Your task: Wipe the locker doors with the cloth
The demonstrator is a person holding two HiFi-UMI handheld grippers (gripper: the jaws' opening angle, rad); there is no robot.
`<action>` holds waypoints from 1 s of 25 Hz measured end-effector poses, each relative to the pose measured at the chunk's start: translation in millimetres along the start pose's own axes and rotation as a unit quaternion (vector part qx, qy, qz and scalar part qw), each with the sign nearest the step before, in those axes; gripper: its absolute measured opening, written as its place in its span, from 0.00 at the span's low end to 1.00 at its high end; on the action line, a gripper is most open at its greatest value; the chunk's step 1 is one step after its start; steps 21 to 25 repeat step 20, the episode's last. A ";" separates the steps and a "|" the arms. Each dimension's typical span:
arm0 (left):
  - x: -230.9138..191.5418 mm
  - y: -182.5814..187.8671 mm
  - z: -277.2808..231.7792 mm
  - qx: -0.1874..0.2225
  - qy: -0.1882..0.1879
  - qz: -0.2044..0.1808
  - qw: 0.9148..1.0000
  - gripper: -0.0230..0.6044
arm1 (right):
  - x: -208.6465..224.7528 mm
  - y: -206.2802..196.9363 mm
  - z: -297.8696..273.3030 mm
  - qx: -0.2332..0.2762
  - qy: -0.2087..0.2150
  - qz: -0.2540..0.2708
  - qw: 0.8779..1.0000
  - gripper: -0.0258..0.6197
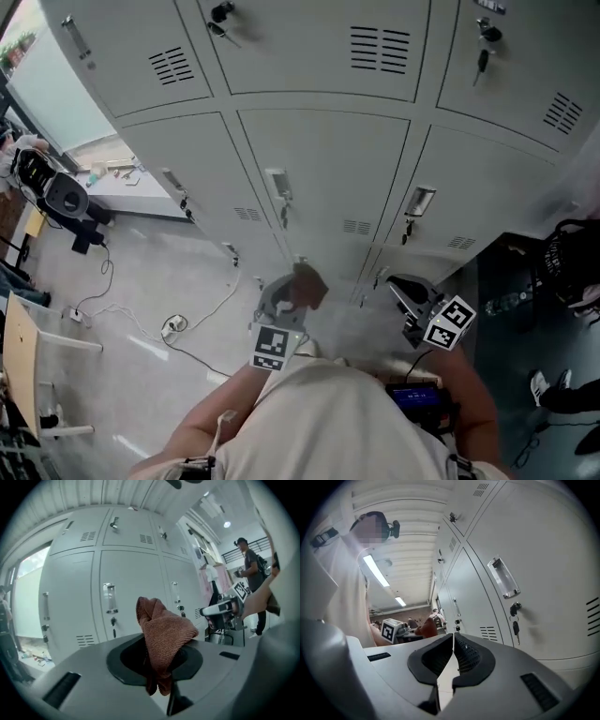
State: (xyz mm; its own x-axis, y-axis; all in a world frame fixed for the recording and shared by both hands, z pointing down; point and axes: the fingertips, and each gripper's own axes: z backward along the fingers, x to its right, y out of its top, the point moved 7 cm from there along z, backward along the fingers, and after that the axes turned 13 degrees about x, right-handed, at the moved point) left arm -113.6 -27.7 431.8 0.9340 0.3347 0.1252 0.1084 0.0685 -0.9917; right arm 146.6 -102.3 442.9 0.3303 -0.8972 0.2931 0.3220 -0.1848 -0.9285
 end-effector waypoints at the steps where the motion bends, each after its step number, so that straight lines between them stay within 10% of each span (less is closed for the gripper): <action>1: -5.7 -5.0 10.8 -0.004 0.012 0.004 1.000 0.15 | -0.3 -1.8 -3.3 -0.003 0.007 -0.003 1.000 0.07; 9: -25.9 -14.5 43.0 0.000 0.065 0.024 0.998 0.15 | -11.6 -14.2 -32.7 -0.020 0.062 -0.010 0.998 0.07; 25: -7.9 -10.2 34.5 -0.004 0.042 0.018 0.999 0.15 | -9.6 -16.3 -25.5 -0.010 0.056 -0.017 0.998 0.07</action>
